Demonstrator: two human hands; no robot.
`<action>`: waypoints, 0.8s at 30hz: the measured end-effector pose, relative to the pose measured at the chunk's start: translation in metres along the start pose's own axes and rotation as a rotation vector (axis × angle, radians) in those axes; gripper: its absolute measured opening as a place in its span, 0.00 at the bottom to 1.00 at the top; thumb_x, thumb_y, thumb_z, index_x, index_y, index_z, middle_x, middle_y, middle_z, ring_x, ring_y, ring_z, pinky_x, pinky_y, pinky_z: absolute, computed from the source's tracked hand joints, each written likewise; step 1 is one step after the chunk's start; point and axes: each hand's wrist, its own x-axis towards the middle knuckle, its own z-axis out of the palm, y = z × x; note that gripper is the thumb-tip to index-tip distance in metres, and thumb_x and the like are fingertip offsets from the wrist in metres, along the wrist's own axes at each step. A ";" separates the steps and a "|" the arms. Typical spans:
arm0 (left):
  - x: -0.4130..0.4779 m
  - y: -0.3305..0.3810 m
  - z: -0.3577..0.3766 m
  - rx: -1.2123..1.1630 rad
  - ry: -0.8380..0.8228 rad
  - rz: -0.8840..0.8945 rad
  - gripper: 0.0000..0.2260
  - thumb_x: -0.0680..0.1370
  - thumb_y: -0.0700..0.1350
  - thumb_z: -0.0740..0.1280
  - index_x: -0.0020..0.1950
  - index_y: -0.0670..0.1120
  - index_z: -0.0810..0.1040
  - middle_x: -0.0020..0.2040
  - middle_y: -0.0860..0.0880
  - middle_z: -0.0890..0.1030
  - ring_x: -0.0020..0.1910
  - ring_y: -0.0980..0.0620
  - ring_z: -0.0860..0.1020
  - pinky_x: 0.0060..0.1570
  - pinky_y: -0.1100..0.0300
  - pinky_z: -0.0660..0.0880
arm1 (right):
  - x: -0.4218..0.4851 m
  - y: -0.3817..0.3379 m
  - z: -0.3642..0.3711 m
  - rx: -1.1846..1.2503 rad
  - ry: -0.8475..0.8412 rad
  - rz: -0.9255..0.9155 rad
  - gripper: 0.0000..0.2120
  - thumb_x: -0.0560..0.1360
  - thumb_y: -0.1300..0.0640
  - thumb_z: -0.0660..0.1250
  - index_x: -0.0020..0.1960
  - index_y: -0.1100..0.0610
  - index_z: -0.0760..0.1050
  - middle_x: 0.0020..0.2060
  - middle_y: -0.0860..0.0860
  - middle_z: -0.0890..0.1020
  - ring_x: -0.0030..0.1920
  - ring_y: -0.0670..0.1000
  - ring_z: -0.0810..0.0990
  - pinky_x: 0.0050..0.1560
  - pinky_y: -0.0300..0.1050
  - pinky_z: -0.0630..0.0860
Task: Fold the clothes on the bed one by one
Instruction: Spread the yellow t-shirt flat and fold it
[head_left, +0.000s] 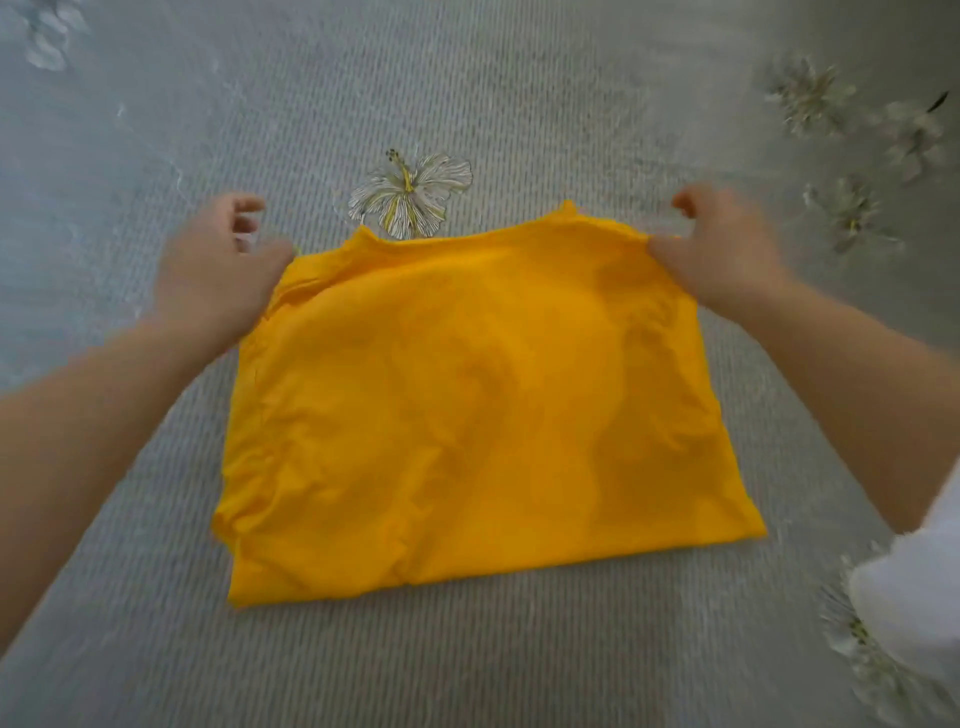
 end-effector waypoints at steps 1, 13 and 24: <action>-0.010 -0.007 0.006 -0.002 0.072 -0.023 0.21 0.77 0.47 0.66 0.69 0.45 0.69 0.63 0.43 0.74 0.61 0.44 0.73 0.60 0.48 0.69 | -0.011 0.006 0.011 0.054 0.072 0.006 0.24 0.76 0.52 0.65 0.69 0.58 0.69 0.65 0.58 0.73 0.65 0.60 0.71 0.63 0.55 0.68; -0.224 -0.048 0.066 -0.073 0.439 -0.642 0.27 0.76 0.50 0.61 0.70 0.35 0.65 0.66 0.31 0.67 0.66 0.36 0.65 0.64 0.48 0.61 | -0.181 0.099 0.085 0.327 0.153 0.318 0.21 0.75 0.59 0.69 0.65 0.64 0.68 0.61 0.62 0.71 0.63 0.61 0.69 0.62 0.57 0.65; -0.236 -0.044 0.069 -0.478 0.653 -0.807 0.18 0.75 0.34 0.63 0.65 0.38 0.69 0.61 0.37 0.76 0.57 0.43 0.77 0.58 0.48 0.76 | -0.168 0.151 0.055 0.632 -0.309 0.491 0.08 0.72 0.63 0.72 0.49 0.56 0.77 0.50 0.56 0.81 0.46 0.54 0.79 0.45 0.50 0.75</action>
